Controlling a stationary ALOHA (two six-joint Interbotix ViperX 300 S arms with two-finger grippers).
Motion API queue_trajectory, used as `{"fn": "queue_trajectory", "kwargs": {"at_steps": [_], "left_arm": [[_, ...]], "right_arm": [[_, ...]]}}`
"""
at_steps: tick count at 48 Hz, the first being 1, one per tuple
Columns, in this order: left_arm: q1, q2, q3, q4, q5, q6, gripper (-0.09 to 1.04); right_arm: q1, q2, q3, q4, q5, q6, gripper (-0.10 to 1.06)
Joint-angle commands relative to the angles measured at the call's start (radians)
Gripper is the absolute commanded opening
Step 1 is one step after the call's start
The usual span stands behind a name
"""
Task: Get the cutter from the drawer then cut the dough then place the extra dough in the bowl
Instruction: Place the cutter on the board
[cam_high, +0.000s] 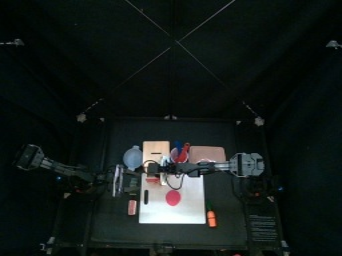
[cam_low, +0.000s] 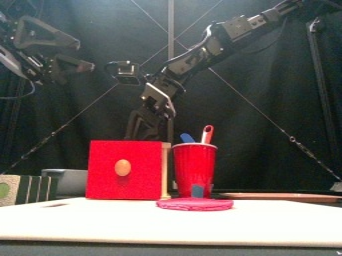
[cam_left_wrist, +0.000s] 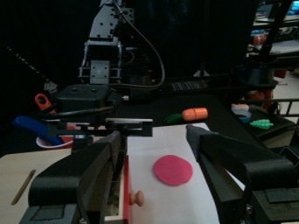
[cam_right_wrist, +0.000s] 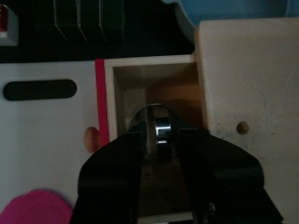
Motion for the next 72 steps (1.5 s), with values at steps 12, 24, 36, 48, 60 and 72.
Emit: {"fn": "queue_trajectory", "kwargs": {"at_steps": [12, 24, 36, 48, 60, 72], "left_arm": [[0.002, 0.0, -0.008, 0.002, -0.011, 0.0, 0.94], [0.002, 0.0, -0.005, 0.0, -0.009, -0.002, 0.94], [0.002, 0.0, -0.005, -0.009, -0.006, -0.002, 0.94], [0.002, 0.0, -0.003, -0.018, -0.003, -0.002, 0.94], [0.002, 0.0, 0.006, -0.034, -0.003, -0.002, 0.94], [0.003, 0.0, 0.006, -0.037, -0.002, -0.002, 0.94]], "right_arm": [[0.002, -0.041, -0.044, 0.021, 0.0, 0.008, 0.51], [0.02, -0.087, -0.081, 0.02, 0.023, 0.012, 0.51], [0.031, -0.118, -0.094, 0.02, 0.04, 0.012, 0.51], [0.031, -0.147, -0.094, 0.018, 0.044, 0.012, 0.51], [0.034, -0.245, -0.097, 0.026, 0.071, 0.014, 0.51], [0.057, -0.44, -0.055, 0.034, 0.238, 0.015, 0.51]]}}
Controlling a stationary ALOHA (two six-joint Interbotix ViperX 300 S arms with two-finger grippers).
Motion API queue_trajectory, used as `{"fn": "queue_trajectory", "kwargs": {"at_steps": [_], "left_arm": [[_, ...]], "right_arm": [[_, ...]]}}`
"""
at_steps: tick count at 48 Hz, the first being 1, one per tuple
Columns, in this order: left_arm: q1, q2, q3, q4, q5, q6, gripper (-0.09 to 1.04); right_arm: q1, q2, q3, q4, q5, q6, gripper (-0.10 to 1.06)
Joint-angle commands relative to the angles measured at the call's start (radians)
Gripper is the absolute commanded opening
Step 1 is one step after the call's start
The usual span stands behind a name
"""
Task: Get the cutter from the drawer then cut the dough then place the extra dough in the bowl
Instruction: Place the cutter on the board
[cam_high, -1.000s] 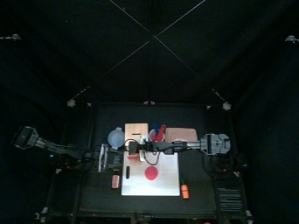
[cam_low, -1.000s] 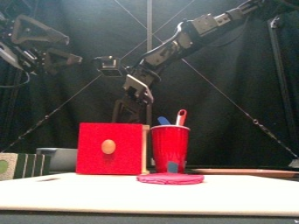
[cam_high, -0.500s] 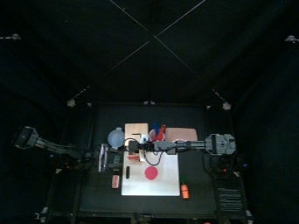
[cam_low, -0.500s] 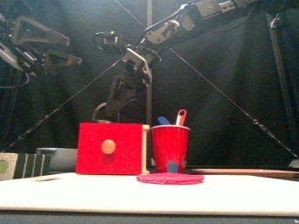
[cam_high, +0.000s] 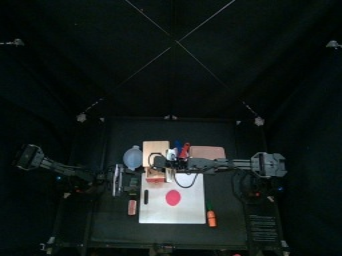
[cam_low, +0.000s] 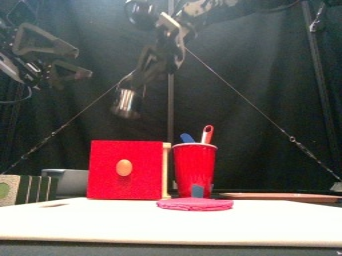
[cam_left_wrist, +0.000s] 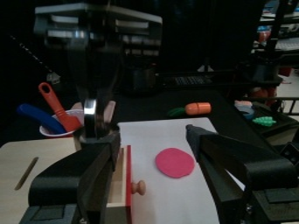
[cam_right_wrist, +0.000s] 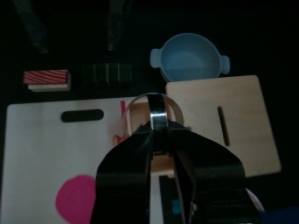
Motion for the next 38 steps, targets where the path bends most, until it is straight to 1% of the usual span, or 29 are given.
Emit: {"fn": "queue_trajectory", "kwargs": {"at_steps": [1, 5, 6, 9, 11, 14, 15, 16, 18, 22, 25, 28, 29, 30, 34, 38], "left_arm": [[0.003, 0.0, -0.015, -0.003, -0.005, 0.0, 0.94], [0.009, 0.0, -0.017, -0.014, -0.003, 0.0, 0.94], [0.009, 0.0, -0.017, -0.017, -0.005, 0.0, 0.94], [0.015, 0.0, -0.02, -0.035, -0.005, 0.0, 0.94], [0.021, 0.0, -0.02, -0.049, -0.005, 0.0, 0.94], [0.026, 0.0, -0.025, -0.071, -0.005, 0.0, 0.94], [0.028, 0.0, -0.028, -0.081, -0.003, 0.0, 0.94], [0.029, 0.002, -0.028, -0.086, -0.003, 0.0, 0.94], [0.032, 0.002, -0.032, -0.098, -0.005, 0.0, 0.94], [0.034, 0.003, -0.04, -0.124, -0.003, 0.0, 0.94], [0.041, 0.003, -0.043, -0.144, -0.003, 0.0, 0.94], [0.049, 0.003, -0.049, -0.163, -0.005, 0.002, 0.94], [0.052, 0.003, -0.052, -0.169, -0.003, 0.002, 0.94], [0.054, 0.003, -0.054, -0.17, -0.003, 0.002, 0.94], [0.061, 0.003, -0.063, -0.173, -0.003, 0.003, 0.94], [0.072, 0.003, -0.074, -0.173, -0.003, 0.005, 0.94]], "right_arm": [[0.014, -0.13, 0.026, 0.002, 0.086, 0.002, 0.51], [0.028, -0.181, 0.106, 0.008, 0.152, 0.003, 0.51], [0.034, -0.196, 0.144, 0.011, 0.17, 0.005, 0.51], [0.049, -0.219, 0.222, 0.025, 0.192, 0.011, 0.51], [0.06, -0.23, 0.273, 0.029, 0.195, 0.029, 0.51], [0.074, -0.242, 0.347, 0.018, 0.183, 0.078, 0.51], [0.077, -0.244, 0.37, 0.011, 0.176, 0.101, 0.51], [0.083, -0.247, 0.405, -0.008, 0.164, 0.141, 0.51], [0.094, -0.249, 0.451, -0.038, 0.141, 0.195, 0.51], [0.13, -0.249, 0.535, -0.147, 0.087, 0.313, 0.51], [0.166, -0.252, 0.586, -0.232, 0.041, 0.411, 0.51], [0.196, -0.256, 0.624, -0.298, -0.005, 0.515, 0.51], [0.209, -0.258, 0.641, -0.322, -0.028, 0.568, 0.51], [0.213, -0.258, 0.653, -0.336, -0.041, 0.6, 0.51], [0.232, -0.258, 0.698, -0.377, -0.08, 0.692, 0.51], [0.244, -0.258, 0.733, -0.4, -0.107, 0.742, 0.51]]}}
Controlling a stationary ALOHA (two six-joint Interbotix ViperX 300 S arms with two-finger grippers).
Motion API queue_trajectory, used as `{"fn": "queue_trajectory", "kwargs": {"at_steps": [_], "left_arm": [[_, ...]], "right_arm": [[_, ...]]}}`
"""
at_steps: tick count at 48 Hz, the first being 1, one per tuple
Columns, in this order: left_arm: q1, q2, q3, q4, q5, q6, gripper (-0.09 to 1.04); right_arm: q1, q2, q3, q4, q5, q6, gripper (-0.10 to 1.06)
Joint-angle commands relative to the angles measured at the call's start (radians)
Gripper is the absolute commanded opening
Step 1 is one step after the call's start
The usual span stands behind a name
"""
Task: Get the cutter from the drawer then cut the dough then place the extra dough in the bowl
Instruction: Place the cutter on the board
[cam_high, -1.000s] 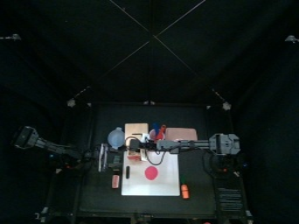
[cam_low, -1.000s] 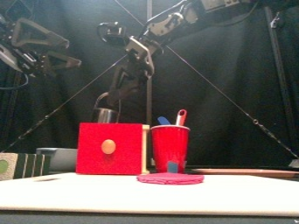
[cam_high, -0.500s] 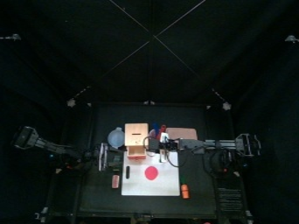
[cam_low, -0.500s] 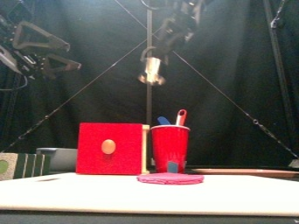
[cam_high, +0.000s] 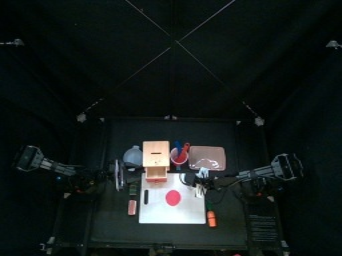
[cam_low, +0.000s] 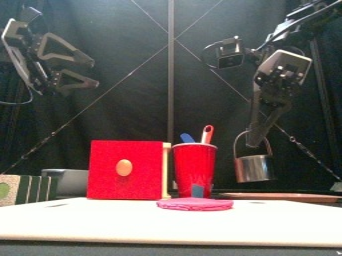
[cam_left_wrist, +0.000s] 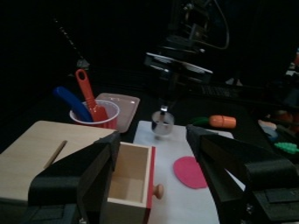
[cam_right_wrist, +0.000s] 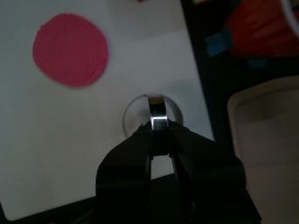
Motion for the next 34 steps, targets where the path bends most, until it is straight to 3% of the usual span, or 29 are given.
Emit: {"fn": "queue_trajectory", "kwargs": {"at_steps": [1, 11, 26, 34], "left_arm": [[0.017, 0.002, -0.04, 0.0, -0.003, 0.003, 0.94], [0.051, 0.002, -0.054, 0.002, -0.003, 0.003, 0.94], [0.104, 0.002, -0.055, -0.003, -0.005, -0.002, 0.94], [0.229, 0.003, -0.081, -0.097, -0.008, -0.005, 0.94]], "right_arm": [[0.017, -0.032, 0.031, -0.037, -0.041, 0.057, 0.51], [0.021, -0.028, 0.049, -0.051, -0.078, 0.084, 0.53], [0.018, -0.04, 0.02, -0.052, -0.081, 0.086, 0.89], [0.008, -0.023, -0.071, -0.094, -0.098, 0.083, 0.9]]}}
